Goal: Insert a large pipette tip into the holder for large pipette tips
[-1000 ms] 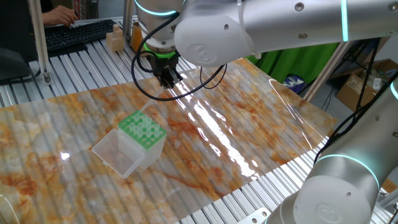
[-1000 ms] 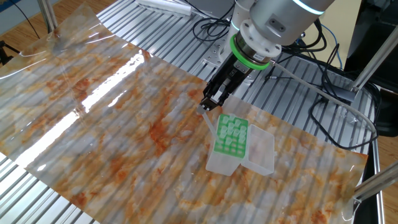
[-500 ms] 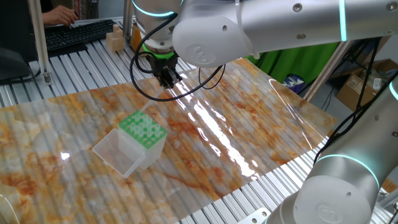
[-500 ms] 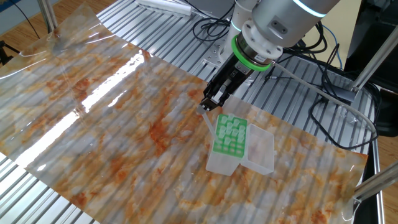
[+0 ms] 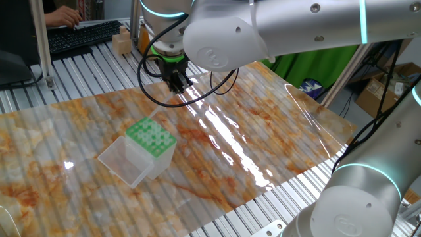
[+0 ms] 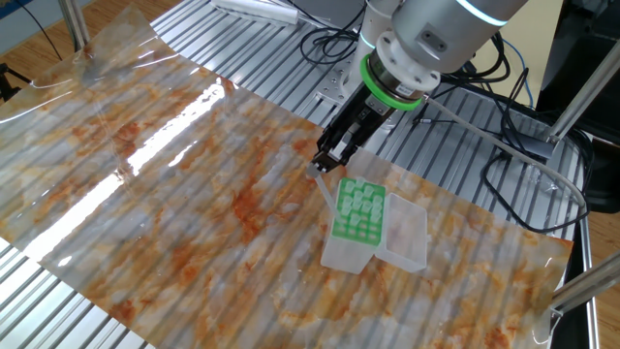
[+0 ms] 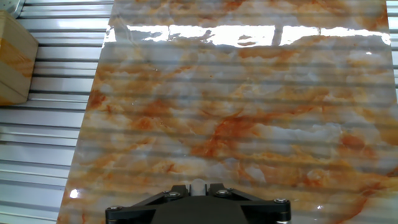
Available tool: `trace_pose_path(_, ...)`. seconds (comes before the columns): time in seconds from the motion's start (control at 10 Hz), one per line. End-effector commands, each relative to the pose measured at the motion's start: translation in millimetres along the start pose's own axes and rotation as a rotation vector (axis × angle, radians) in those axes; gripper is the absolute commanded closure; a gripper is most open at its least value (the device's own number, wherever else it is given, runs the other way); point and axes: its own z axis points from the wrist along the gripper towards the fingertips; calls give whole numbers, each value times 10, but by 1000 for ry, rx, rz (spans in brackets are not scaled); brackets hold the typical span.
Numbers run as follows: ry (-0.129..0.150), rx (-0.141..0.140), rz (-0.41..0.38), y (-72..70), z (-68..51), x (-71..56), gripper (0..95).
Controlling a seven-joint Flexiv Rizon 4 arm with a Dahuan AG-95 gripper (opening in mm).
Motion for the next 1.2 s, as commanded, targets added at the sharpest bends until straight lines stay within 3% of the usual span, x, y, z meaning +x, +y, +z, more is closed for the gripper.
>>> trace_pose_path(0.1,2,1,-4,4,0,7,950)
trace_pose_path(0.7,7,3,6,4,0,7,950)
trace_pose_path(0.8,5,3,5,4,0,7,760)
trace_pose_path(1.2,2,3,4,4,0,7,760)
